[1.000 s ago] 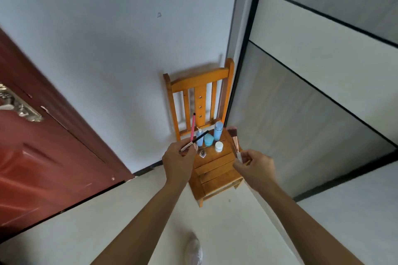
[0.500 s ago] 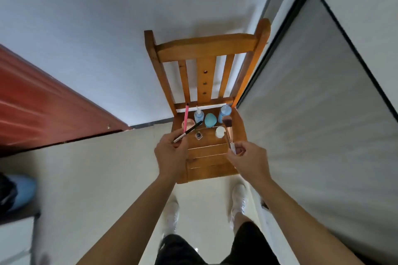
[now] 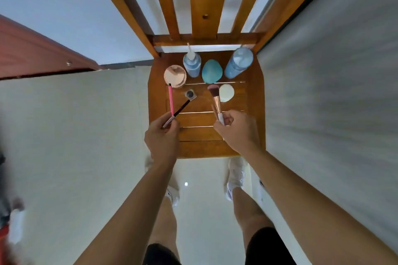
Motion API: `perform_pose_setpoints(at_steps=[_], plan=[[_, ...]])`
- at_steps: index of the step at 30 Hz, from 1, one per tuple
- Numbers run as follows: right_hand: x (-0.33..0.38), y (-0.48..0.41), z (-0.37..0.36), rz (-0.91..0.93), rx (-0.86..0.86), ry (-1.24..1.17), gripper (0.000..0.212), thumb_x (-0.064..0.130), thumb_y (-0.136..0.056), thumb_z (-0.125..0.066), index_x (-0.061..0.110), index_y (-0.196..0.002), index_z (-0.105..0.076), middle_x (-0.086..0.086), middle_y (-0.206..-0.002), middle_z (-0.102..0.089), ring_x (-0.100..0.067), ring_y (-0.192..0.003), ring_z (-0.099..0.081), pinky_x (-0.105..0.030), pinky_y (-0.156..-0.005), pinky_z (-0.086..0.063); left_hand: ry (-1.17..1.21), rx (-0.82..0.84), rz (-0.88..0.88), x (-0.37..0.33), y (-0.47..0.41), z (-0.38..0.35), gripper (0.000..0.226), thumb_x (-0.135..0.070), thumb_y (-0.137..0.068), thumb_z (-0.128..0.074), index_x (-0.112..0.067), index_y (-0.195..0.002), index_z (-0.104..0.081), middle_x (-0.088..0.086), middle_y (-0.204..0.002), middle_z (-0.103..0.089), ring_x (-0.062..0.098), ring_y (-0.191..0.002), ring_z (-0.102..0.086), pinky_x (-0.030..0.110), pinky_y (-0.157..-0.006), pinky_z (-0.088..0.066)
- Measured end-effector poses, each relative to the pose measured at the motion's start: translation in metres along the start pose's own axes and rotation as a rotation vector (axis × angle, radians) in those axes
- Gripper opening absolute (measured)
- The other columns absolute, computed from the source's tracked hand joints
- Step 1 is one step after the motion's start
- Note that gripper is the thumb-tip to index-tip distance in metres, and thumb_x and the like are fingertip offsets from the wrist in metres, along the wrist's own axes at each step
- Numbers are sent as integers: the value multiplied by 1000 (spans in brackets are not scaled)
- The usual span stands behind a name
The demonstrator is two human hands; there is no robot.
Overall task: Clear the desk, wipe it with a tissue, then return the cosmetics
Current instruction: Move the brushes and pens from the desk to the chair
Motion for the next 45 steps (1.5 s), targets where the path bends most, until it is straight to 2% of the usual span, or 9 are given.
perform_pose_setpoints(at_steps=[7,10,14,18,24,28,33,36,45], plan=[[-28,-47,-70,-61,27,16,11,45,-90,-69,35,-89,-65,18,-75,-66,-8,-66,-66,-24,-58,-56,-12,34,38,52,-42,-47,27,-30,-98,-60,-24,-123,-68,-18,-109,-65,5,-94,-62,30,-93,-47],[-35,-54,-75,-75,4,72,27,49,-92,-65,29,-108,-70,11,-94,-72,-7,-76,-64,-19,-58,-47,-127,208,15,60,-47,-78,43,-30,-96,-63,-19,-137,-56,-2,-133,-59,15,-117,-59,34,-101,-48],[-50,-49,-73,-119,56,172,44,52,-94,-62,26,-129,-60,6,-118,-69,-12,-98,-64,-19,-61,-42,-243,281,-69,63,-46,-86,51,-34,-93,-67,-18,-140,-53,3,-136,-53,18,-117,-57,34,-100,-51],[-52,-40,-63,-104,63,248,52,57,-94,-57,29,-137,-52,7,-130,-64,-15,-114,-62,-25,-77,-46,-340,289,-155,61,-44,-76,62,-42,-92,-66,-20,-146,-45,1,-143,-47,17,-125,-48,31,-100,-47],[14,-18,-21,109,-72,268,54,61,-97,-47,32,-142,-45,6,-139,-55,-16,-118,-60,-32,-85,-55,-438,204,-339,8,-32,-21,64,-50,-94,-57,-27,-150,-36,-1,-160,-31,24,-145,-31,50,-113,-34],[105,15,36,282,-168,255,57,59,-99,-43,30,-148,-39,2,-150,-44,-16,-132,-49,-27,-90,-49,-525,99,-458,-76,-12,56,65,-54,-96,-50,-27,-153,-32,1,-163,-24,25,-149,-23,53,-118,-26],[275,74,121,606,-267,301,59,62,-101,-34,34,-153,-32,1,-164,-24,-23,-151,-24,-43,-113,-35,-461,-124,-597,-201,40,208,61,-48,-101,-44,-14,-151,-37,11,-161,-27,29,-149,-25,51,-119,-26],[382,129,150,872,-326,265,58,59,-103,-32,32,-154,-32,-4,-165,-23,-27,-151,-23,-45,-117,-30,-444,-306,-612,-239,75,319,60,-45,-103,-37,-7,-149,-38,17,-159,-29,33,-147,-26,48,-119,-23],[625,386,78,1549,-171,123,54,46,-103,-46,23,-151,-42,-13,-161,-31,-28,-147,-31,-43,-115,-34,-214,-932,-385,-145,228,648,58,-41,-102,-46,-15,-152,-34,12,-162,-24,31,-149,-20,52,-119,-22]])
Point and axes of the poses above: each hand's wrist, its own y-axis away from the middle knuckle, its own z-axis out of the back of the hand, x = y × z, the point moved 10 cm from there along -y, towards the middle knuckle
